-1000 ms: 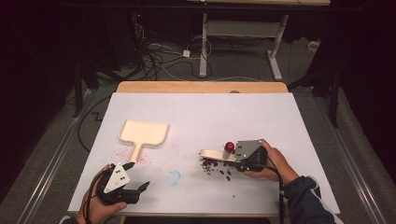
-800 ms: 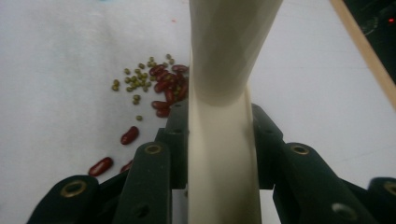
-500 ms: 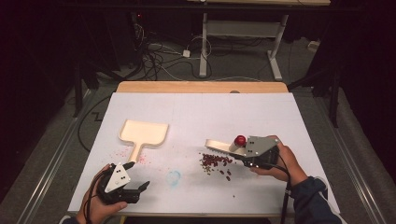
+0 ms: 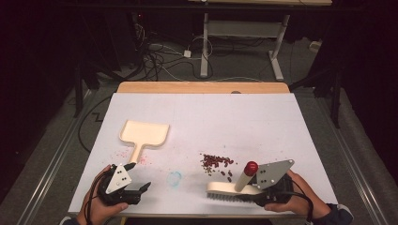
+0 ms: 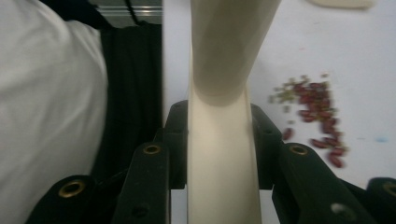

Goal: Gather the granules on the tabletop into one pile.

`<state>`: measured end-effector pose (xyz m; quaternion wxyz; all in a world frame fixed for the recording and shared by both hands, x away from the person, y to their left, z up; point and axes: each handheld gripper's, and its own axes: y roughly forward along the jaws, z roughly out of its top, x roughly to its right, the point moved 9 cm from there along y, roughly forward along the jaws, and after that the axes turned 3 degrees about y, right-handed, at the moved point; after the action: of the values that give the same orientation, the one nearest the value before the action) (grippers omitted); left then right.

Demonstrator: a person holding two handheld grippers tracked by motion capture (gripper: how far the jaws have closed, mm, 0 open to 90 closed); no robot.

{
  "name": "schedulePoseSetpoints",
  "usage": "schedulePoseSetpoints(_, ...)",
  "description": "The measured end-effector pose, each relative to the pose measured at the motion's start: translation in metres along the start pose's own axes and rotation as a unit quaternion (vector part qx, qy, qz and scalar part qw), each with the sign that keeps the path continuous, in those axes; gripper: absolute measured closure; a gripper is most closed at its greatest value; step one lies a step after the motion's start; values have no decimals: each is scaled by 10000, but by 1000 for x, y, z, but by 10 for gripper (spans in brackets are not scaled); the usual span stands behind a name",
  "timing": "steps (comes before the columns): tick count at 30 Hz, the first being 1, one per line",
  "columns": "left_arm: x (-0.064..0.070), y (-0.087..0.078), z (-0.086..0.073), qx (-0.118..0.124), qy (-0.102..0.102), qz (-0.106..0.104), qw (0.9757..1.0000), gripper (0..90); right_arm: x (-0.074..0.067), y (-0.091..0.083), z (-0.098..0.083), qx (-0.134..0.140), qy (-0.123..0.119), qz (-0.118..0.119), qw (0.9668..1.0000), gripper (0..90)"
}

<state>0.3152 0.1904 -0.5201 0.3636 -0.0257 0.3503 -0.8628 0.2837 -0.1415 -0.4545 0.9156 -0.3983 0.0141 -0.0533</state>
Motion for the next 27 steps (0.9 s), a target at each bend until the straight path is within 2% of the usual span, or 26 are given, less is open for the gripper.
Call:
schedulePoseSetpoints(2,0,0,0,-4,9,-6,10000,181,-4,7,-6,-218,21,126,9997,673)
schedulePoseSetpoints(4,0,1,1,8,74,7,10000,181,-1,15,-12,-417,59,102,9991,673)
schedulePoseSetpoints(6,1,1,1,-16,38,-35,10000,182,-1,18,-14,-446,137,149,9988,672)
schedulePoseSetpoints(8,1,2,0,-21,38,-47,10000,181,3,22,-16,-348,212,261,9988,672)
schedulePoseSetpoints(10,1,2,0,-26,36,-58,10000,181,16,24,-16,-283,162,175,9993,672)
schedulePoseSetpoints(11,1,2,0,-32,44,-69,10000,181,16,24,-16,-283,162,175,9993,672)
schedulePoseSetpoints(13,2,3,0,-44,49,-84,9999,181,27,27,-15,-260,225,186,9992,672)
schedulePoseSetpoints(16,3,4,0,-54,58,-104,9999,182,34,30,-13,-251,242,219,9992,672)
schedulePoseSetpoints(18,2,4,1,-40,106,-80,9999,181,40,33,-9,-271,214,232,9991,672)
schedulePoseSetpoints(19,3,5,0,-68,61,-106,9999,182,44,35,-7,-266,191,219,9992,672)
schedulePoseSetpoints(27,4,6,-1,-110,70,-123,9998,181,78,52,11,-285,223,114,9993,671)
